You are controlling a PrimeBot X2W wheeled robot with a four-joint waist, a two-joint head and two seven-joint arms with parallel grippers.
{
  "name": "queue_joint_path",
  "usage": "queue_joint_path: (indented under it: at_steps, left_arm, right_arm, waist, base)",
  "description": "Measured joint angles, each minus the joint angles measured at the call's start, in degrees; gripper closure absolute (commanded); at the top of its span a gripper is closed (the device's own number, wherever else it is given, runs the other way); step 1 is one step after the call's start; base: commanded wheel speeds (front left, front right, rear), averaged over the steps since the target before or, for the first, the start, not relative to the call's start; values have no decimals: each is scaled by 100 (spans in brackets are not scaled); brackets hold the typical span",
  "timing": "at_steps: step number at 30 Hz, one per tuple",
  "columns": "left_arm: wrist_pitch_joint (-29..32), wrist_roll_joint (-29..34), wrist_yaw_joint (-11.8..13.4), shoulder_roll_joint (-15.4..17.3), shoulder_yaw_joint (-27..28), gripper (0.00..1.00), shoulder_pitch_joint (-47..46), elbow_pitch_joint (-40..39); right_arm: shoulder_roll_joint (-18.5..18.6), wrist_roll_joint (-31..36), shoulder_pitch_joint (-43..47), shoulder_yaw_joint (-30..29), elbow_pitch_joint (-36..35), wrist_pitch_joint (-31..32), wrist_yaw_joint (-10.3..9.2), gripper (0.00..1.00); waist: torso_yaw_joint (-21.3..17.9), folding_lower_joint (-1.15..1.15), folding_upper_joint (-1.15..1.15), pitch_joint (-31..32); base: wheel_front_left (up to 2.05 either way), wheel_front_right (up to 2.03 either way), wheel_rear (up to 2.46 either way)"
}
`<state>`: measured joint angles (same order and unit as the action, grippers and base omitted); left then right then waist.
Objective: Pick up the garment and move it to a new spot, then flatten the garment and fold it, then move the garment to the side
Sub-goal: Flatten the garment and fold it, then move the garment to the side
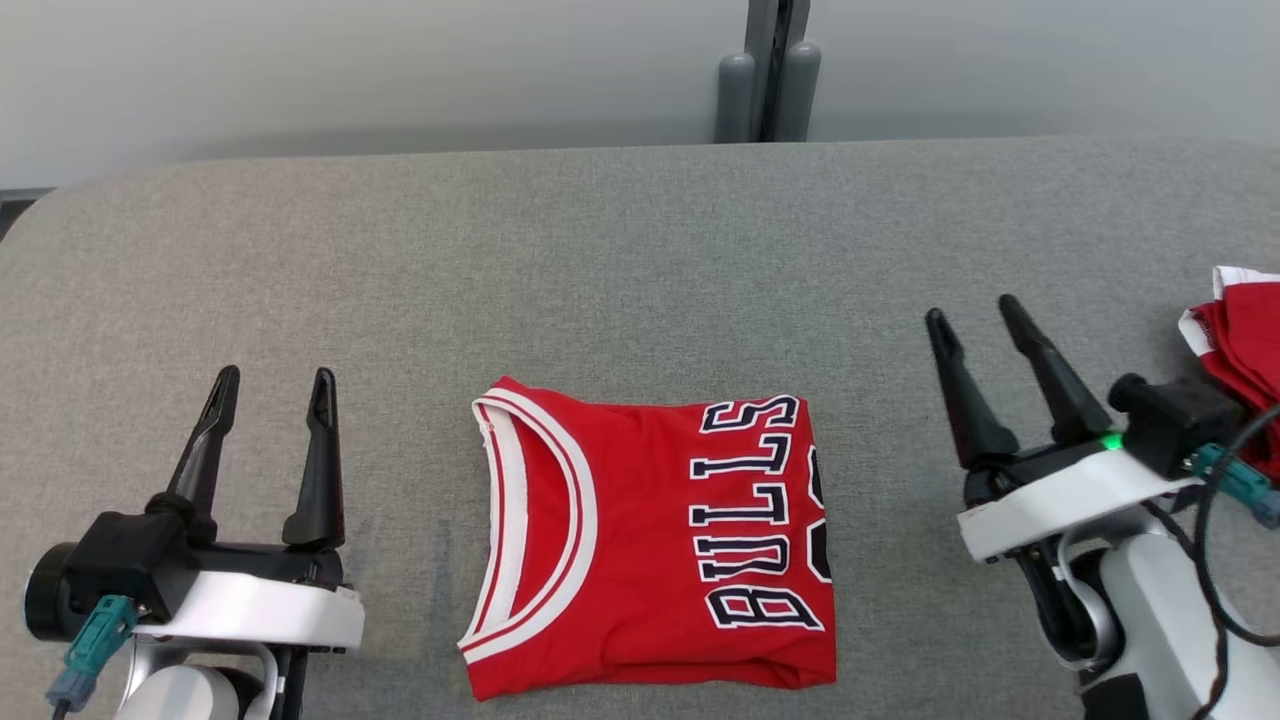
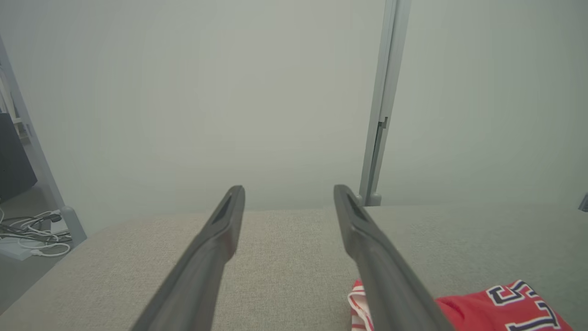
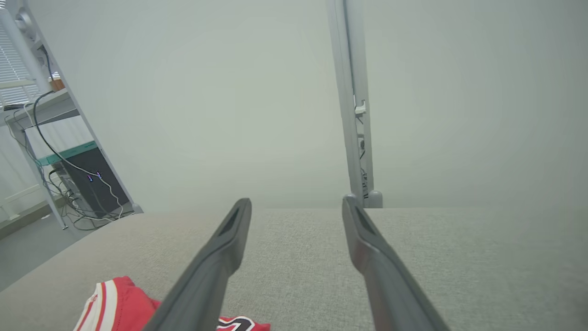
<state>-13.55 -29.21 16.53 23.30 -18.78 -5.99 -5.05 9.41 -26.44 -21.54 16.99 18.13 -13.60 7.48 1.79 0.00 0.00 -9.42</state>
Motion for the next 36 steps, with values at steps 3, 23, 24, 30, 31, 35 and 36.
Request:
queue_joint_path:
  at_steps: [3,23,24,30,31,35,36]
  left_arm:
    - [-9,-9,0,69,66,0,10,-36]
    - [-135,-52,-812,-52,1037,0,790,153]
    - [-135,-20,-842,-65,1046,0,852,189]
    - [-135,96,-960,-169,1000,0,1150,312]
    - [-135,96,-967,-185,979,0,1177,333]
    - [-135,105,-990,-199,933,0,1283,358]
    - [-135,105,-990,-200,926,0,1290,363]
  right_arm:
    - [3,218,263,-519,-282,74,1,0]
    - [-26,881,1801,-1645,-1599,924,0,0]
    - [-36,884,1878,-1662,-1646,944,1,0]
    - [-111,936,2212,-1807,-1894,1083,0,0]
    - [-118,937,2240,-1820,-1919,1113,0,0]
    - [-156,945,2368,-1862,-2039,1161,0,0]
    - [-167,953,2393,-1871,-2083,1165,1,0]
  waist:
    - [-53,0,0,116]
    - [-61,0,0,738]
    - [-64,0,0,772]
    - [-89,0,0,924]
    - [-94,0,0,945]
    - [-111,0,0,1014]
    - [-112,0,0,1031]
  base:
    - [0,0,0]
    - [0,0,0]
    - [0,0,0]
    - [0,0,0]
    - [0,0,0]
    - [0,0,0]
    - [0,0,0]
